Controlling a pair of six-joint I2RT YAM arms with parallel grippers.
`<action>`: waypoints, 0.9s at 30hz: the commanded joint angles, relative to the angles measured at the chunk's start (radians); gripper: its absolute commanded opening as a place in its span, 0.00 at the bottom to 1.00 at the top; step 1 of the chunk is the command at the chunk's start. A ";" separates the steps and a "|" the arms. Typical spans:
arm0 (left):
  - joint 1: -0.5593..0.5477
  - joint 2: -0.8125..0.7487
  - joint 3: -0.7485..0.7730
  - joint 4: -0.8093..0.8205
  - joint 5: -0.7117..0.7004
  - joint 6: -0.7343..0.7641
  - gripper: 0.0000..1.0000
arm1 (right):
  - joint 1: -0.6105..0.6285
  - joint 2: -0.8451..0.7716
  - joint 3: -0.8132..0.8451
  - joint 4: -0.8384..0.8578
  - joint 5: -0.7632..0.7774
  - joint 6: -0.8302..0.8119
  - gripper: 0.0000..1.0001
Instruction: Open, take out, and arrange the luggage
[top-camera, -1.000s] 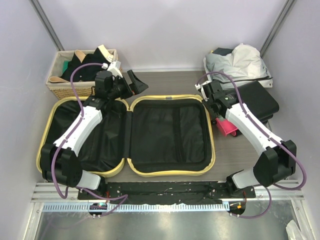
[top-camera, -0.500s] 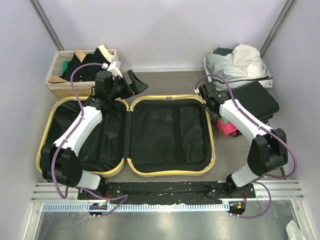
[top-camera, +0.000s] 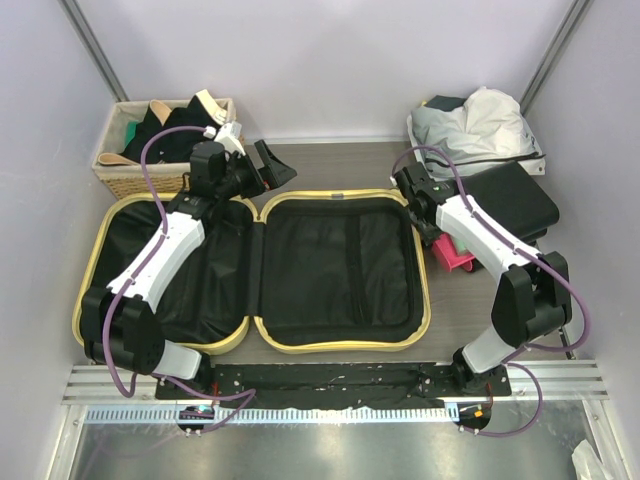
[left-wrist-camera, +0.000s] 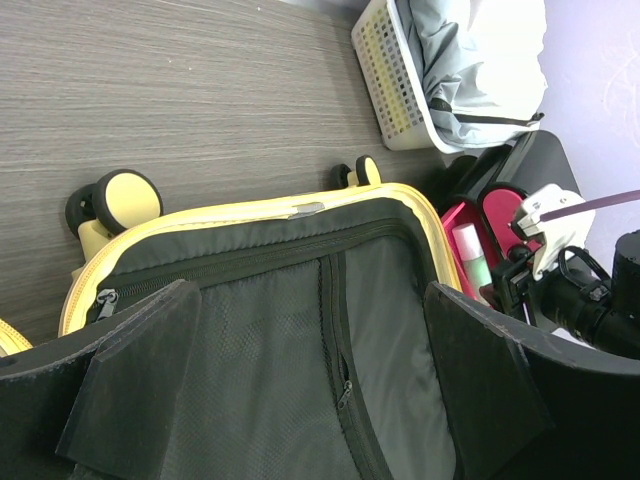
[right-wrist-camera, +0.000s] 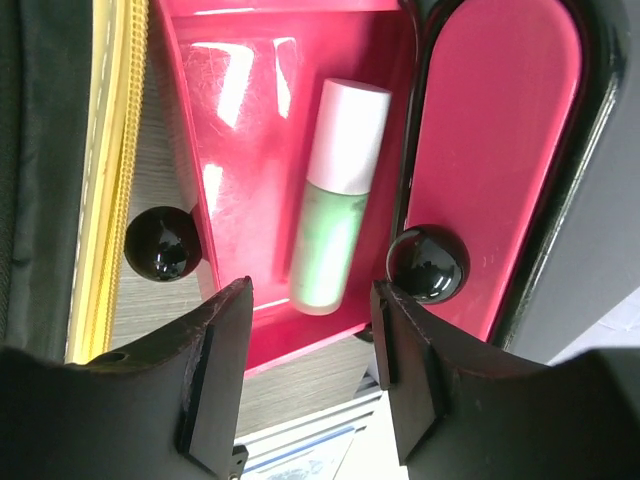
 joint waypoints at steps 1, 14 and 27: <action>-0.003 -0.011 0.043 0.008 0.006 0.019 0.99 | -0.007 -0.069 0.050 0.007 0.064 0.025 0.56; -0.003 -0.001 0.032 0.026 0.026 -0.001 1.00 | -0.004 -0.249 -0.153 0.033 -0.313 0.232 0.30; -0.003 -0.006 0.028 0.033 0.029 -0.001 1.00 | -0.007 -0.191 -0.229 0.106 -0.290 0.338 0.26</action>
